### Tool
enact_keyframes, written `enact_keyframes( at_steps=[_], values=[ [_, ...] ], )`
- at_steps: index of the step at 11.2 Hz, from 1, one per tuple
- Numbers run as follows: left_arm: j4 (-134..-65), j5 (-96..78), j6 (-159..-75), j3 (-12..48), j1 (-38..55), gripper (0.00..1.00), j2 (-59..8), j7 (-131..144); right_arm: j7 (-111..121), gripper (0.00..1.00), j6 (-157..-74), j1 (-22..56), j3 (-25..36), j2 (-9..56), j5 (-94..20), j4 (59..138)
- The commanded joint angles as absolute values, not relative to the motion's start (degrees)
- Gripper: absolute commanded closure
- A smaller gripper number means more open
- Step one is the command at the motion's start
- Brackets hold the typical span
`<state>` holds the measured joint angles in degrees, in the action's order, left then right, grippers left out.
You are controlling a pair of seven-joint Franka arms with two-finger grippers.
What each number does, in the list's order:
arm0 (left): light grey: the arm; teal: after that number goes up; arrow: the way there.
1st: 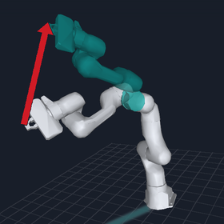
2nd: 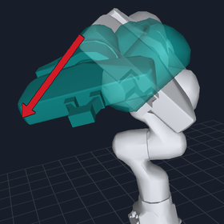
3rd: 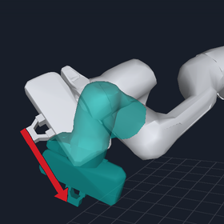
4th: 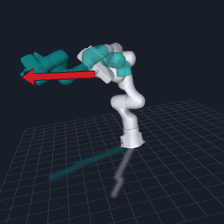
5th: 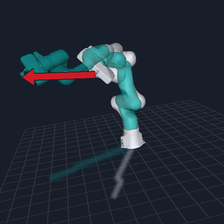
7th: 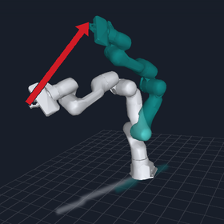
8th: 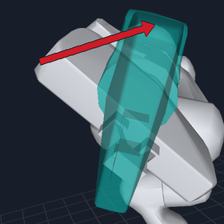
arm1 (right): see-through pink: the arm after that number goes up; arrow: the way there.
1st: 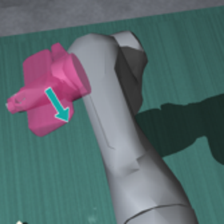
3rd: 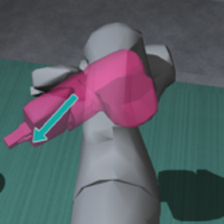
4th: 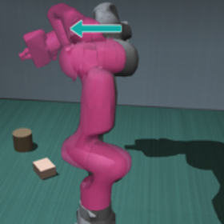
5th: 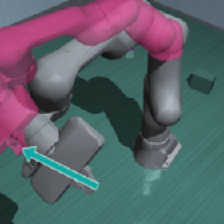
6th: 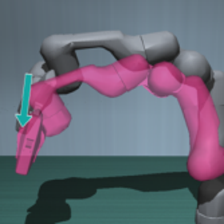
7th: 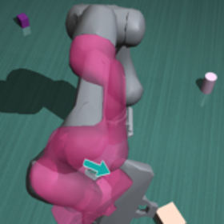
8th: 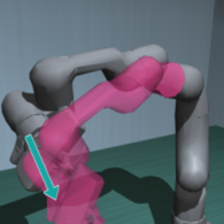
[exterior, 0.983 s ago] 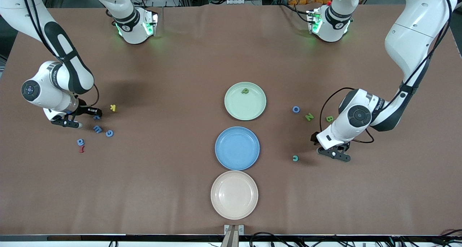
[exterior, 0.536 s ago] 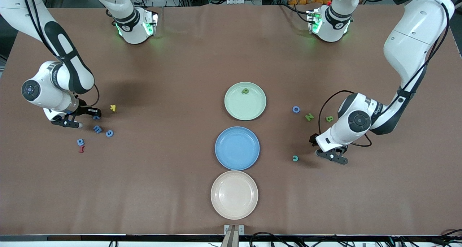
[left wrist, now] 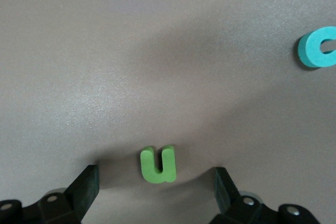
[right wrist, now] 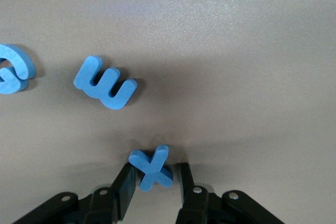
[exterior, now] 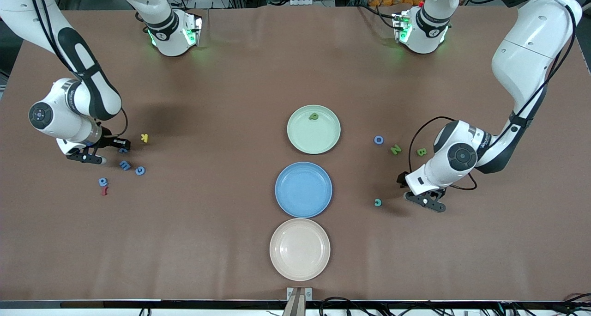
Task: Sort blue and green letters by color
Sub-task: 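Close the left gripper on the u while the right gripper grasps X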
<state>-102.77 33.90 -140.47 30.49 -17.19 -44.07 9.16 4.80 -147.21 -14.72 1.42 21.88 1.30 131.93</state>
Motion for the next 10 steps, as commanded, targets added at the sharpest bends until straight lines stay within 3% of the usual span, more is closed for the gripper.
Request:
enact_keyframes(
  at_steps=[1,5,10],
  values=[
    [-101.87,29.02,-139.66,30.76,-17.32,0.99,-44.3,9.22,3.87,0.6,-152.14,-14.41,0.62,25.49,1.23,130.87],
    [-102.04,28.74,-139.66,30.76,-16.61,1.0,-44.21,11.78,3.87,0.79,-152.14,-14.06,0.62,25.4,1.23,130.52],
    [-101.95,29.27,-137.3,30.94,-15.82,1.0,-42.2,12.65,3.95,0.83,-150.04,-13.8,0.62,24.35,1.32,128.15]
  ],
)
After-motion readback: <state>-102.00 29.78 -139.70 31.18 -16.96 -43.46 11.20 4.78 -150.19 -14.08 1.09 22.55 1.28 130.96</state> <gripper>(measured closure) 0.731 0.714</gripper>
